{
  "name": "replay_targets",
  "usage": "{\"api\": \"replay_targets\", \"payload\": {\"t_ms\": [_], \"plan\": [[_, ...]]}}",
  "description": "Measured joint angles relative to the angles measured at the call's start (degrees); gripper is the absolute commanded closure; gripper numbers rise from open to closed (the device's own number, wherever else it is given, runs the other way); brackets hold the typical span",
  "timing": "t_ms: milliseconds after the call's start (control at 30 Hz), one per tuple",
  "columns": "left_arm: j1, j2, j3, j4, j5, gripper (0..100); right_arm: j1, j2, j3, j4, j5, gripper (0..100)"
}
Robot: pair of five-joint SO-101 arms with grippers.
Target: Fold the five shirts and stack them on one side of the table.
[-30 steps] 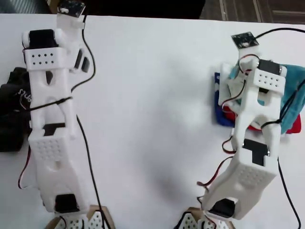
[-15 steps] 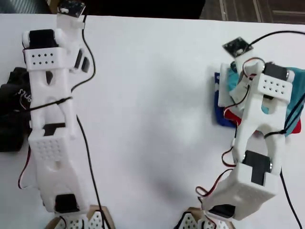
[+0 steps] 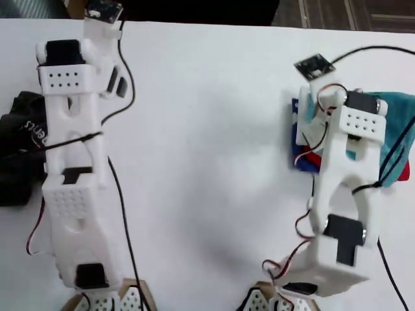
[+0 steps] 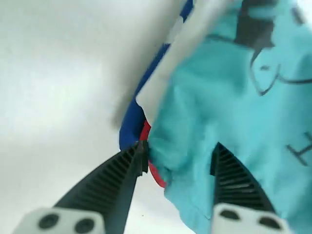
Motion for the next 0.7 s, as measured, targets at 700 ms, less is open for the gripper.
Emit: {"api": "replay_targets", "payload": {"t_ms": [700], "plan": [[0.0,0.0,0.0,0.0,0.0,80,1.2,-3.0,15.0,-15.8,-0.4,97.8]]}}
